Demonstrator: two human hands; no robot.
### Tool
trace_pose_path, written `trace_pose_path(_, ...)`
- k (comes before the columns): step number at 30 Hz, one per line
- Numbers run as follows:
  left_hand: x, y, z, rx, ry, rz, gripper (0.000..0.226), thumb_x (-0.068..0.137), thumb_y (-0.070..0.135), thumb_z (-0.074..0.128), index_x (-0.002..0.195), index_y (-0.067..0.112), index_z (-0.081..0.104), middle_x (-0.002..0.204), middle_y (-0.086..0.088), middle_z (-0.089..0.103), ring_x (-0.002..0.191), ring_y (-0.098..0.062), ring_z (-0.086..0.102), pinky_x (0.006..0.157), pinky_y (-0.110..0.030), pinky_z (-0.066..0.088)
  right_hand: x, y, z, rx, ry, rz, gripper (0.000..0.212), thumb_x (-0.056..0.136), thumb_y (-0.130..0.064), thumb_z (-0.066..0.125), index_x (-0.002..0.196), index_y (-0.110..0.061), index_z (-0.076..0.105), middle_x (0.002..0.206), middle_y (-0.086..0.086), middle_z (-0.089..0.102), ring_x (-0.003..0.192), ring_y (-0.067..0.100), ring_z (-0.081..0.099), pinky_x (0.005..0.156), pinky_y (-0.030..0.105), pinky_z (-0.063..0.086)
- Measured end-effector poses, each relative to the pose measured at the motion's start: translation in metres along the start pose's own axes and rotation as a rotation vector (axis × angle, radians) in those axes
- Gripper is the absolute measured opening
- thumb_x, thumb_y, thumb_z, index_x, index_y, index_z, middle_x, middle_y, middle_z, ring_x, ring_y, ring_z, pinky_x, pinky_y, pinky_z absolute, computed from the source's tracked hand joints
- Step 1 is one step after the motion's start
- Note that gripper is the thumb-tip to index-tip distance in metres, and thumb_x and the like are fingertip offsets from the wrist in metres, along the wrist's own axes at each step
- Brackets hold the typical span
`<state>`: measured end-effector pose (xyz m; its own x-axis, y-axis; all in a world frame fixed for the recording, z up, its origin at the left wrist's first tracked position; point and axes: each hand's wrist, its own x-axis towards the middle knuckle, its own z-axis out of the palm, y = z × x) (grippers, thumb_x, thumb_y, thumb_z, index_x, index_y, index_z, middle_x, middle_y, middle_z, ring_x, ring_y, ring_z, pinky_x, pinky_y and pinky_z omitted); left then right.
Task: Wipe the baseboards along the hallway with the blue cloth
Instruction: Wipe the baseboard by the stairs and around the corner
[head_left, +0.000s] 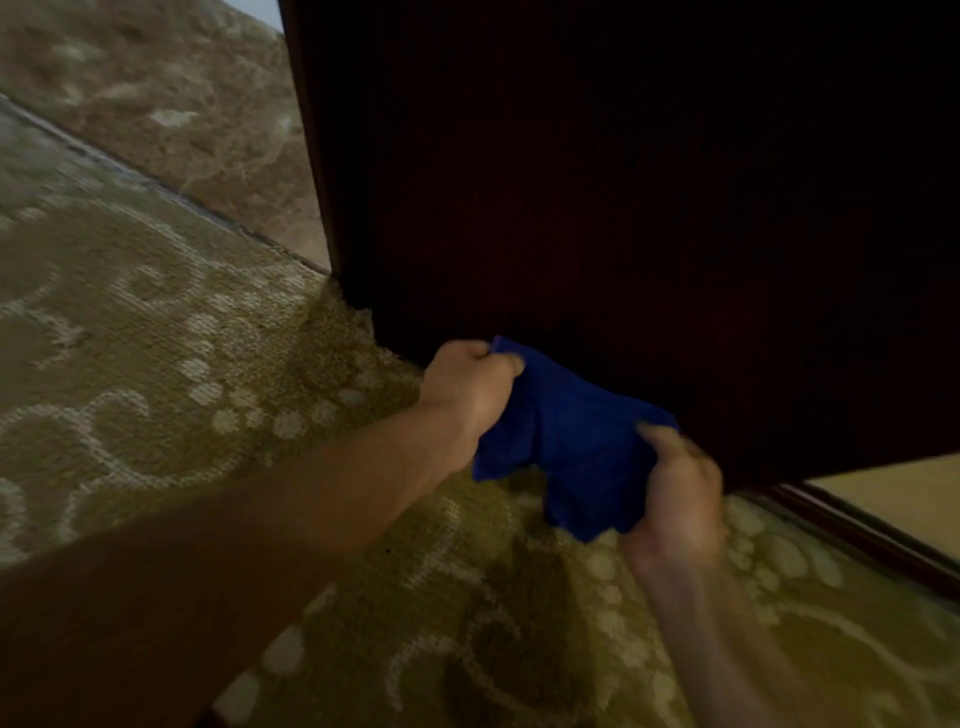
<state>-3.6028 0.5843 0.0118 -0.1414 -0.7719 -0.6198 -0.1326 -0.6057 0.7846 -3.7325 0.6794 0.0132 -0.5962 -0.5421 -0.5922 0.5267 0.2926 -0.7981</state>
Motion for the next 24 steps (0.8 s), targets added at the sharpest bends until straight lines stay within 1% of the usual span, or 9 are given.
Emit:
trace_pose_path(2,-0.016,0.018,0.001,0.056,-0.027,0.126,0.021,0.093,0.028,0.062,0.098,0.011,0.072,0.102,-0.006,0.073,0.094,-0.023,0.068,0.093,-0.047,0.053,-0.011,-0.018,-0.014,-0.003,-0.026,-0.106,0.043,0.089,-0.023,0.063,0.130,-0.017,0.053,0.122,0.004,0.065,0.102,0.022,0.068,0.083,0.040,0.056)
trace_pose_path(7,-0.050,0.025,0.009,0.136,-0.103,0.314,0.020,0.095,0.036,0.059,0.095,0.021,0.072,0.097,0.000,0.073,0.090,-0.019,0.071,0.088,-0.049,0.056,-0.045,-0.048,-0.031,-0.120,-0.054,-0.368,0.009,0.094,-0.025,0.057,0.097,-0.025,0.065,0.101,-0.006,0.069,0.092,0.014,0.068,0.081,0.036,0.052)
trace_pose_path(11,-0.069,-0.002,0.012,0.229,-0.158,0.384,0.023,0.097,0.036,0.055,0.105,0.019,0.068,0.101,-0.005,0.072,0.093,-0.021,0.070,0.086,-0.050,0.056,-0.054,-0.032,-0.067,-0.310,-0.060,-0.581,0.018,0.097,-0.029,0.052,0.098,-0.013,0.059,0.092,-0.002,0.064,0.085,0.016,0.063,0.069,0.031,0.049)
trace_pose_path(13,-0.068,-0.028,0.009,0.323,-0.153,0.326,0.023,0.097,0.037,0.054,0.103,0.018,0.065,0.103,-0.013,0.068,0.094,-0.029,0.068,0.086,-0.055,0.054,-0.052,-0.004,-0.089,-0.376,-0.063,-0.521,0.020,0.097,-0.033,0.049,0.099,-0.016,0.060,0.094,-0.002,0.064,0.086,0.012,0.064,0.069,0.028,0.050)
trace_pose_path(17,-0.063,-0.101,0.005,0.653,-0.289,-0.037,0.013,0.098,0.032,0.054,0.101,0.023,0.063,0.099,-0.001,0.065,0.089,-0.016,0.063,0.079,-0.037,0.051,-0.042,0.084,-0.129,-0.513,0.022,-0.085,0.009,0.096,-0.039,0.050,0.089,-0.034,0.052,0.097,-0.010,0.058,0.086,0.003,0.056,0.087,0.031,0.047)
trace_pose_path(18,-0.062,-0.118,0.001,0.706,-0.287,-0.109,0.014,0.097,0.032,0.055,0.102,0.021,0.063,0.099,0.000,0.064,0.090,-0.016,0.062,0.081,-0.037,0.051,-0.042,0.103,-0.134,-0.575,0.027,-0.024,0.008,0.095,-0.040,0.050,0.089,-0.034,0.050,0.100,-0.009,0.057,0.087,0.002,0.054,0.089,0.031,0.045)
trace_pose_path(20,-0.056,-0.144,-0.006,0.711,-0.258,-0.120,0.015,0.096,0.035,0.057,0.101,0.021,0.059,0.099,0.008,0.060,0.097,-0.015,0.059,0.086,-0.037,0.050,-0.042,0.125,-0.139,-0.625,0.033,0.000,0.008,0.094,-0.041,0.051,0.096,-0.033,0.049,0.103,-0.012,0.056,0.088,-0.001,0.053,0.084,0.027,0.042)
trace_pose_path(22,-0.055,-0.152,-0.008,0.654,-0.238,-0.118,0.015,0.094,0.041,0.057,0.101,0.027,0.054,0.098,0.014,0.054,0.100,-0.013,0.054,0.089,-0.035,0.048,-0.041,0.132,-0.139,-0.579,0.037,0.046,0.022,0.092,-0.044,0.052,0.109,-0.029,0.051,0.109,-0.014,0.056,0.097,0.003,0.055,0.087,0.031,0.044)
trace_pose_path(24,-0.052,-0.155,-0.007,0.635,-0.213,-0.095,0.023,0.092,0.047,0.058,0.093,0.024,0.057,0.097,0.013,0.058,0.096,-0.012,0.058,0.088,-0.037,0.051,-0.037,0.139,-0.140,-0.585,0.027,0.097,0.048,0.085,-0.060,0.052,0.124,-0.033,0.047,0.123,-0.012,0.052,0.111,0.011,0.053,0.100,0.041,0.044)
